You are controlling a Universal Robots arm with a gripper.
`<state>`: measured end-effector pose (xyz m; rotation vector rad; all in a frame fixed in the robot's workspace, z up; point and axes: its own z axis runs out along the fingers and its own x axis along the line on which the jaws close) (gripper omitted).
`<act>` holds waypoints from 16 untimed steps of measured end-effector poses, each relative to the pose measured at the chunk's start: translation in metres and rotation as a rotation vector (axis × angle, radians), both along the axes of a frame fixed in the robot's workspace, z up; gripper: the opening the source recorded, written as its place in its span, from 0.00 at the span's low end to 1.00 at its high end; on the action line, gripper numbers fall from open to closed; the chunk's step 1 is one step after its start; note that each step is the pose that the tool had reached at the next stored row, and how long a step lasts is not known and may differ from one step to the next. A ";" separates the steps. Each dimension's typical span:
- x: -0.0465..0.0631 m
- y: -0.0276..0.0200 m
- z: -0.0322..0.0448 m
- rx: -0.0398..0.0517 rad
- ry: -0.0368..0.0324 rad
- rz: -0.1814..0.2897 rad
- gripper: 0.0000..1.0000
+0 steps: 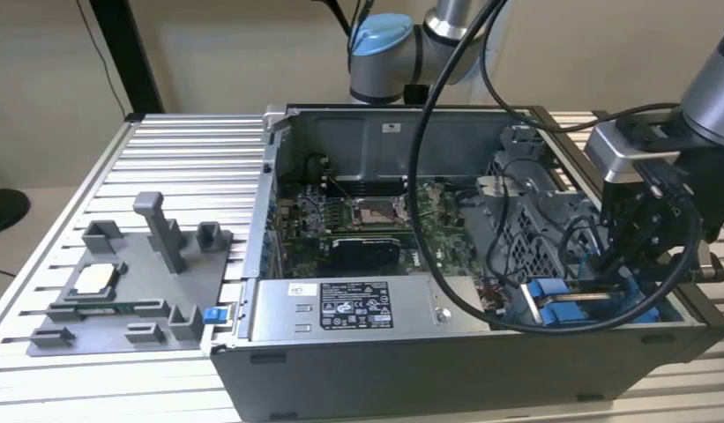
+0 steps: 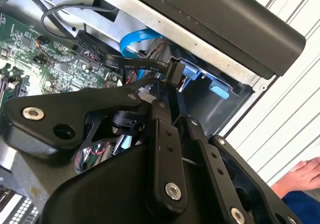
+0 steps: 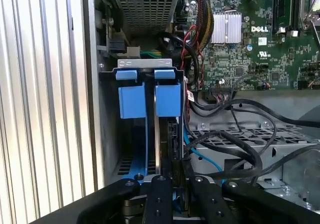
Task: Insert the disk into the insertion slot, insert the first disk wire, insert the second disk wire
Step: 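Insert the first disk wire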
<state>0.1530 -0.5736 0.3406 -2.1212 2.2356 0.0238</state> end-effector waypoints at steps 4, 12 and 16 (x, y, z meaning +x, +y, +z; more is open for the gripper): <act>0.000 0.0001 -0.0024 0.0003 -0.0001 -0.006 0.00; 0.000 0.0003 -0.0089 -0.0005 -0.0002 -0.009 0.00; 0.000 0.0004 -0.0120 -0.0010 -0.0001 -0.011 0.00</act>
